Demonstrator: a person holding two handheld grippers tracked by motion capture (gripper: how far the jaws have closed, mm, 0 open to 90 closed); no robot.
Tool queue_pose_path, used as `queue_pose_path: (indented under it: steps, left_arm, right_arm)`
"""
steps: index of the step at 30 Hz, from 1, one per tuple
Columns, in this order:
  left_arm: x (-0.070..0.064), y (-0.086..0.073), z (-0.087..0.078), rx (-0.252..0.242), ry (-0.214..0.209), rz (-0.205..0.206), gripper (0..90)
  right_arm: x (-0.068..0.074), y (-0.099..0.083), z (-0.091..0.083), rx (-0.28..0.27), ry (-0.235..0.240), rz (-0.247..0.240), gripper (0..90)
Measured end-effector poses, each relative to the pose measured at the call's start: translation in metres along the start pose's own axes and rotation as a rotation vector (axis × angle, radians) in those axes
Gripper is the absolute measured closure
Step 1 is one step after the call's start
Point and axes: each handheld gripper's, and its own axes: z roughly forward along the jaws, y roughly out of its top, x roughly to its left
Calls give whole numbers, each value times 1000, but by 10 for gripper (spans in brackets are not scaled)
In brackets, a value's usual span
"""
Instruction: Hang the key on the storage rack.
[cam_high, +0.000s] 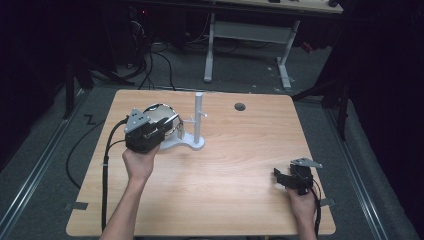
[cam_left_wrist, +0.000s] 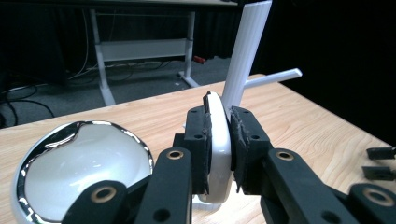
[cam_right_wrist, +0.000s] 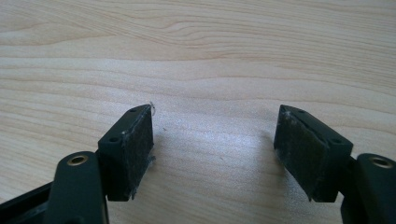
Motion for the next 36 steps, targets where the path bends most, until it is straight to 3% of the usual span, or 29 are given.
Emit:
queue_pose_path:
  steps: [11,36]
  left_arm:
    - [2,-3,3,17,15,1,778]
    - [4,-4,14,6,-10,-31,778]
  right_arm:
    - [0,0,0,0,0,0,286]
    - [0,0,0,0,0,0,286]
